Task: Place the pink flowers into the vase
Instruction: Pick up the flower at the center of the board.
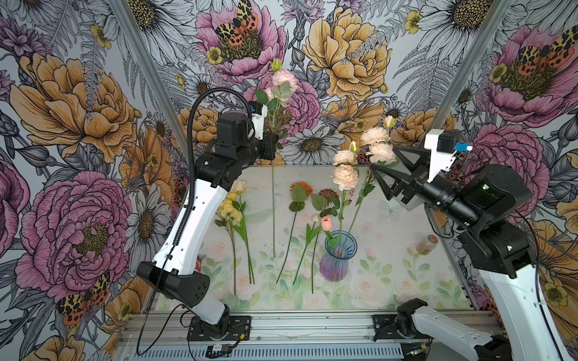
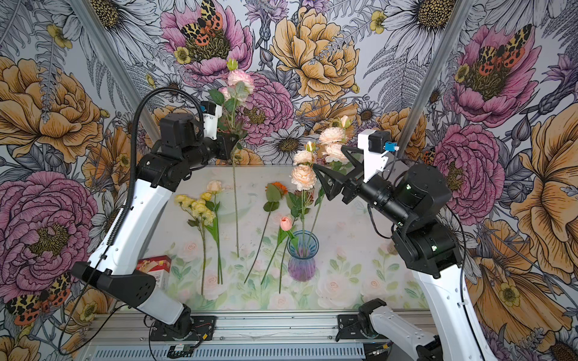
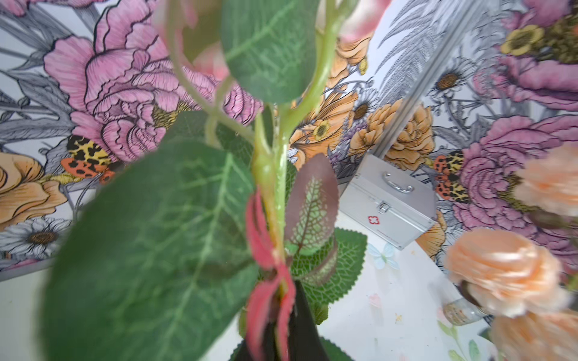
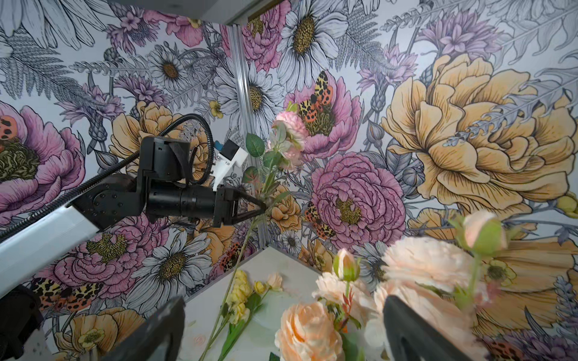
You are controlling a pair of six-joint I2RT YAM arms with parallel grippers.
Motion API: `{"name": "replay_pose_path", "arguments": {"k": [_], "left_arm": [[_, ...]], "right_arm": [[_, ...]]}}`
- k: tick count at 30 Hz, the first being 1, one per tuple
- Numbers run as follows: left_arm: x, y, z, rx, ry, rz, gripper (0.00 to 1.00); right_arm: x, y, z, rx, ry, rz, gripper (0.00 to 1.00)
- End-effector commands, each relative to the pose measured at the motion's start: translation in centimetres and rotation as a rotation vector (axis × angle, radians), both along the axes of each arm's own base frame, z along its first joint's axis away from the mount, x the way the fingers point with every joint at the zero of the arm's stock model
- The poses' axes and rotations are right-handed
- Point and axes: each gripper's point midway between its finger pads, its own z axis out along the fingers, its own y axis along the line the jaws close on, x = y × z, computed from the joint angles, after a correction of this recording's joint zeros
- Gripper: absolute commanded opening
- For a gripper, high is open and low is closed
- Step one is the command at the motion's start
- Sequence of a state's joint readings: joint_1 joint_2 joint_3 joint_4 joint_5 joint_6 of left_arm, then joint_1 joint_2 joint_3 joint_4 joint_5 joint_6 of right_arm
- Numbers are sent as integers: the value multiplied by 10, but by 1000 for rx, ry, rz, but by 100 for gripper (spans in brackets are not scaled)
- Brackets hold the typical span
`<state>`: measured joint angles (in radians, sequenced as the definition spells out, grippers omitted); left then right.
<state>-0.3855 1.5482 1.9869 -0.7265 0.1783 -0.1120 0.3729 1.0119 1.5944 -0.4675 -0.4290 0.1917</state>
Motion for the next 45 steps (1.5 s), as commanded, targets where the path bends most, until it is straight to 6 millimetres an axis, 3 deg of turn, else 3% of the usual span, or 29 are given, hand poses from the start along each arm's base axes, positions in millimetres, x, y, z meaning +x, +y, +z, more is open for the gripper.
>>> {"name": "replay_pose_path", "arguments": {"k": [1, 10, 20, 31, 45], "left_arm": [[-33, -14, 46, -50, -157, -114, 3], [-97, -28, 80, -106, -237, -318, 5], [-137, -39, 83, -149, -249, -470, 8], [-144, -50, 81, -158, -245, -515, 8], [-147, -54, 76, -113, -281, -554, 8]], "right_arm": [[-9, 16, 35, 30, -121, 90, 99], [15, 81, 55, 17, -166, 288, 99], [36, 140, 62, 11, -183, 487, 92], [44, 173, 52, 0, -170, 600, 81], [36, 190, 44, -2, -141, 690, 65]]}}
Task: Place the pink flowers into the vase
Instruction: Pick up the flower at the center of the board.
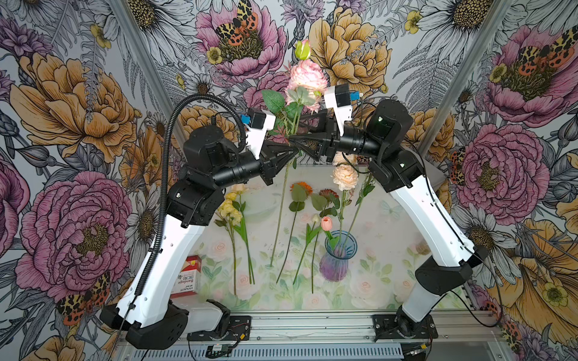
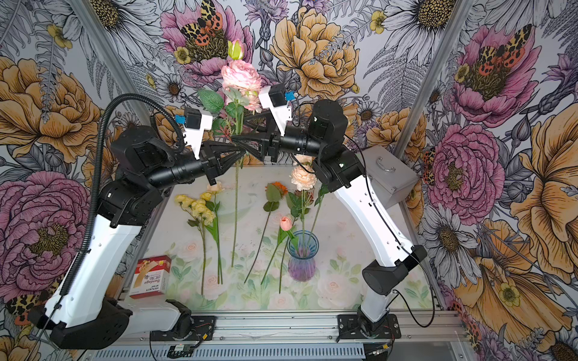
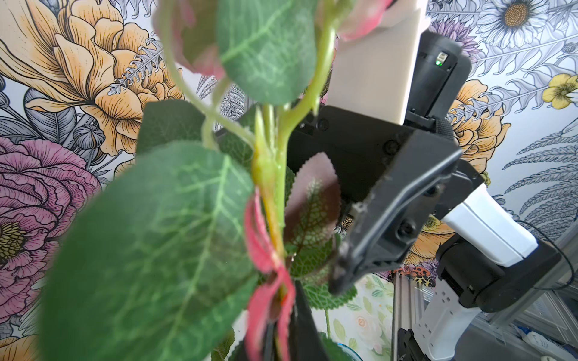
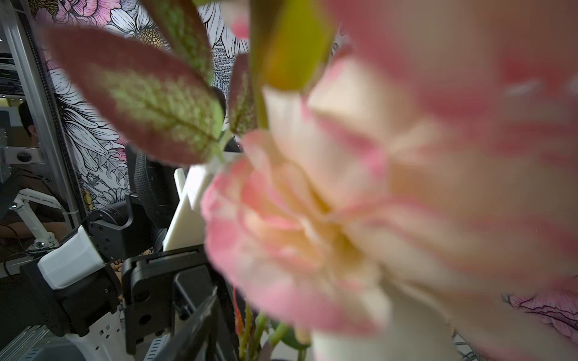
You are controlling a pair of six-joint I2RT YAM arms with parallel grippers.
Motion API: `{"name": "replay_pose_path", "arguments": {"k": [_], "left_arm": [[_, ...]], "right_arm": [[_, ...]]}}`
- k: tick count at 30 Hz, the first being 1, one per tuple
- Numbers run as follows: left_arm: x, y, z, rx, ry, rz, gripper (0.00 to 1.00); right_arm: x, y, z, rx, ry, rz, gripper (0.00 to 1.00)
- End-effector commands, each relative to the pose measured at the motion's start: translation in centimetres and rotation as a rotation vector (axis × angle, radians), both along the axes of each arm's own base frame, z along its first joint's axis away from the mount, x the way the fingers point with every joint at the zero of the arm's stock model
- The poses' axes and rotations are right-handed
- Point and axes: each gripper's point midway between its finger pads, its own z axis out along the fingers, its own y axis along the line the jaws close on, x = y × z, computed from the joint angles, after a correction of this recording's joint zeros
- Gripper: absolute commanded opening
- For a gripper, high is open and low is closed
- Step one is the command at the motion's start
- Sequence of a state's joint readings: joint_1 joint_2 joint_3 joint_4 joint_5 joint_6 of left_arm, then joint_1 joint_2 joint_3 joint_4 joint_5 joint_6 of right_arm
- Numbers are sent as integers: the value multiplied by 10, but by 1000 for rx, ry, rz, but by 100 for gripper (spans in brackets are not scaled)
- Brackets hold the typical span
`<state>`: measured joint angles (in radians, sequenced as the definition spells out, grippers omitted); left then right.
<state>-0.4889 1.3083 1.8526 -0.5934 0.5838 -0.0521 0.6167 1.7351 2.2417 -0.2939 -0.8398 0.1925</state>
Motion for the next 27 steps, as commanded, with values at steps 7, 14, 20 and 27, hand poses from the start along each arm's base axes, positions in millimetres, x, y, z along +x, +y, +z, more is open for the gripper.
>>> {"name": "replay_pose_path", "arguments": {"k": [7, 14, 20, 27], "left_arm": [[-7, -3, 2, 8, -53, -36, 8], [-4, -1, 0, 15, -57, -11, 9], [-4, 0, 2, 16, -64, -6, 12], [-3, 1, 2, 19, -69, 8, 22]], "right_arm": [[-11, 9, 6, 13, -11, 69, 49], [-16, 10, 5, 9, -3, 93, 29], [-18, 11, 5, 7, 1, 107, 15], [-20, 10, 6, 10, 1, 106, 4]]}}
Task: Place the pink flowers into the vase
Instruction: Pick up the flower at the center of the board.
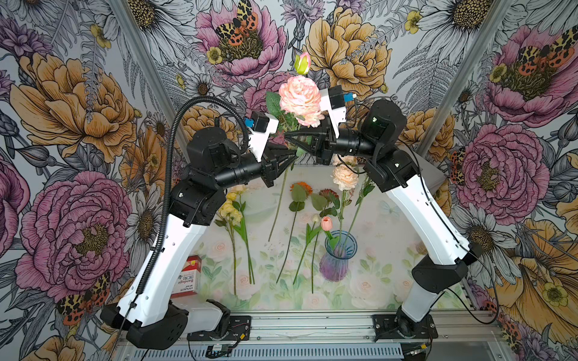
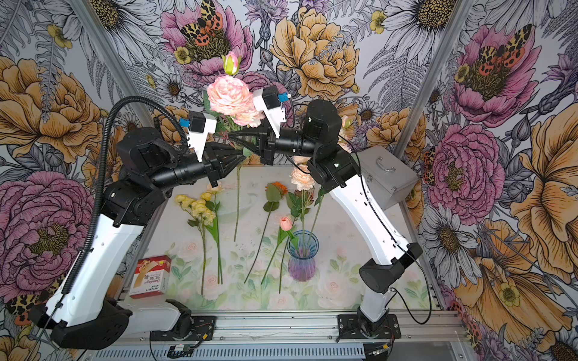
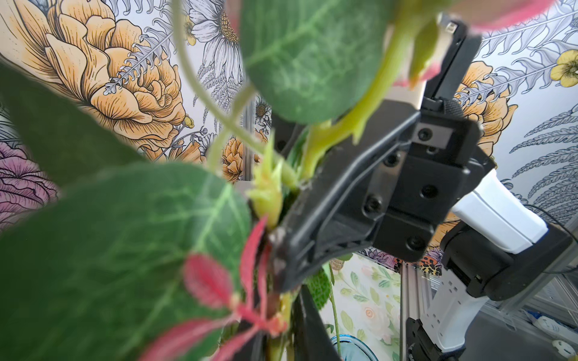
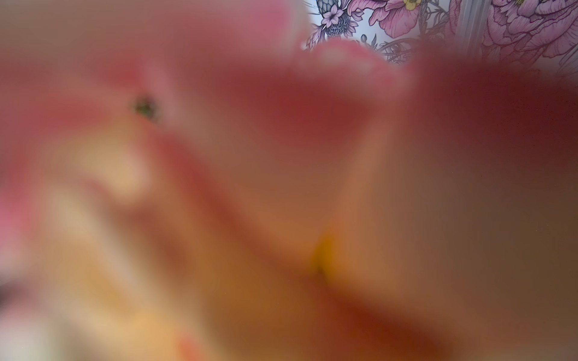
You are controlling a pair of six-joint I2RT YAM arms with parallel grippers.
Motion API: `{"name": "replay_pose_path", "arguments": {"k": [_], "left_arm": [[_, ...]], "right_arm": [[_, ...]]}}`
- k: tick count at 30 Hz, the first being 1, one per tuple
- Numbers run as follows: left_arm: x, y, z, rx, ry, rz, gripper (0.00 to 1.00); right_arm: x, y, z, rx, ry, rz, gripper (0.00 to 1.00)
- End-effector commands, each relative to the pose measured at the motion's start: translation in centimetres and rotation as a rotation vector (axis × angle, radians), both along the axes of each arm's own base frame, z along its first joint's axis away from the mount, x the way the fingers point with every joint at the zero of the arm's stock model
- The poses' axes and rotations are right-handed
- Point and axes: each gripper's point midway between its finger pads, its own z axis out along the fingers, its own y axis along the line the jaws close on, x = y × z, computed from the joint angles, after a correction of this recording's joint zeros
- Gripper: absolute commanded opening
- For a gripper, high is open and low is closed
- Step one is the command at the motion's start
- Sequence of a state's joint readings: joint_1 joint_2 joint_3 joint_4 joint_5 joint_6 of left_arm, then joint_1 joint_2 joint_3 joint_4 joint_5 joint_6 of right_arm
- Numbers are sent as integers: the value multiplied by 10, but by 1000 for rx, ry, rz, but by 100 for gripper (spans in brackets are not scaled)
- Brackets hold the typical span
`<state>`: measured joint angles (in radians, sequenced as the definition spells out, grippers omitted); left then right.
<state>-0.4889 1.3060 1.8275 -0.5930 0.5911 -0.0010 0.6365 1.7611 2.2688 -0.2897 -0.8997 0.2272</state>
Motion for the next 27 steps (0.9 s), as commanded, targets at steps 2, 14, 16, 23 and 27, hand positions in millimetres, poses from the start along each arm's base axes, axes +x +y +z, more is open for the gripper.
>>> {"name": "replay_pose_path", "arguments": {"k": [2, 14, 16, 23, 27], "left_arm": [[-4, 4, 10, -15, -45, 21, 31], [9, 39, -10, 3, -15, 189, 99], [10, 50, -13, 2, -11, 229, 99], [42, 89, -49, 8, 96, 408, 99], [61, 100, -76, 37, 157, 489, 99]], "right_arm": [[-8, -2, 11, 21, -28, 15, 3], [-18, -39, 43, 75, -121, -130, 1], [-21, -51, 49, 82, -135, -174, 1], [-47, -100, 71, 117, -170, -293, 1], [-69, -133, 84, 141, -190, -371, 1]]}}
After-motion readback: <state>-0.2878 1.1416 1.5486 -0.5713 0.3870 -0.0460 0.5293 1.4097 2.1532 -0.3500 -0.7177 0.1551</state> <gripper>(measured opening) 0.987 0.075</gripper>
